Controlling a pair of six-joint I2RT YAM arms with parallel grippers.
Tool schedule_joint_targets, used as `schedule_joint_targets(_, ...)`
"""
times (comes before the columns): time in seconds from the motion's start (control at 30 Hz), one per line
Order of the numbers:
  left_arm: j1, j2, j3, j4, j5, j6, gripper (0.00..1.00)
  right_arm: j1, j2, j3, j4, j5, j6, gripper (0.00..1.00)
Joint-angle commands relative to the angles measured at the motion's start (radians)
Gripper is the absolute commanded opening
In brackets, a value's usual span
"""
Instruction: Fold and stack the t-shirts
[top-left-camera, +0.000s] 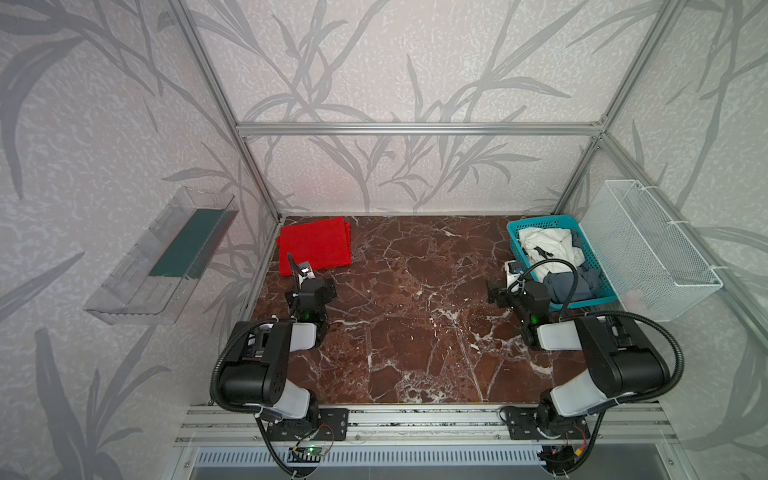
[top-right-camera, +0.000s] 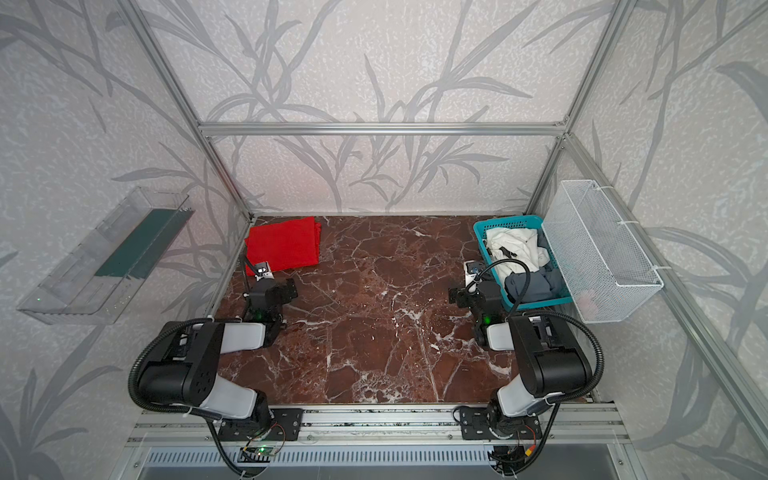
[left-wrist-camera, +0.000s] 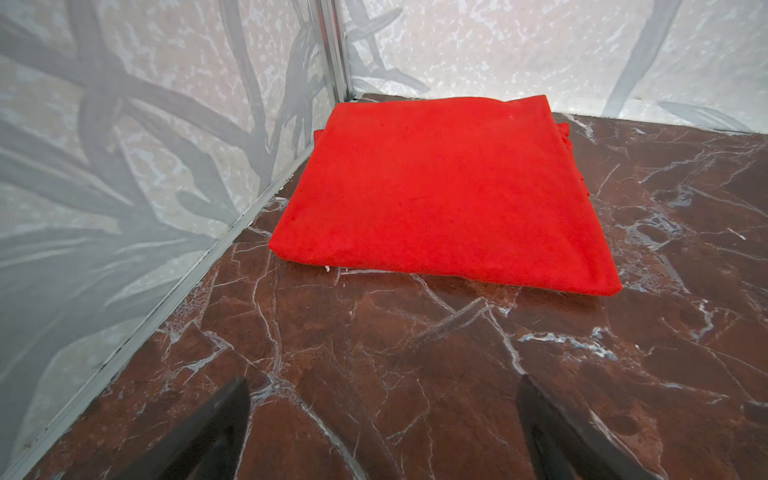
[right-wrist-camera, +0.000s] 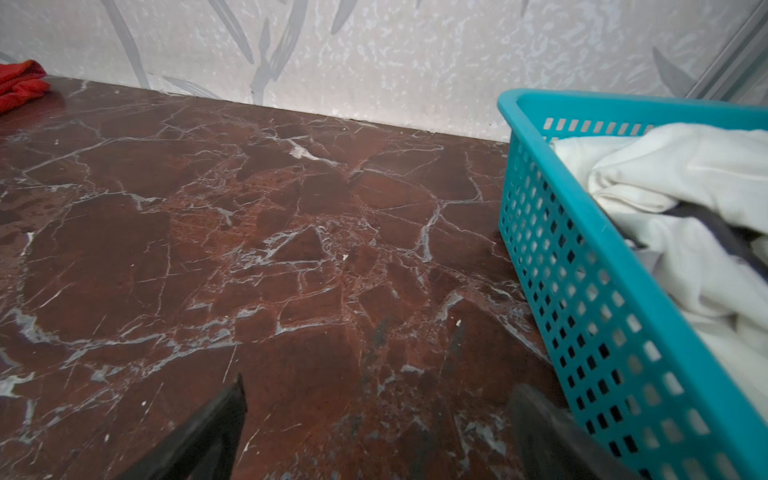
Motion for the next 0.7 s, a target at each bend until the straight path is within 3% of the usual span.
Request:
schedule_joint_targets(0.0,0.004,0.007,0.011,0.025,0.006,0.007,0.99,-0.002,0.005,0.009,0.022,-0.018,-0.012,0.99)
schedule_joint_targets(0.67,0.004,0.006,0.011,0.025,0.007,0.008,0.99,-0.014,0.005,0.018,0.003,-0.033,0.001,0.99)
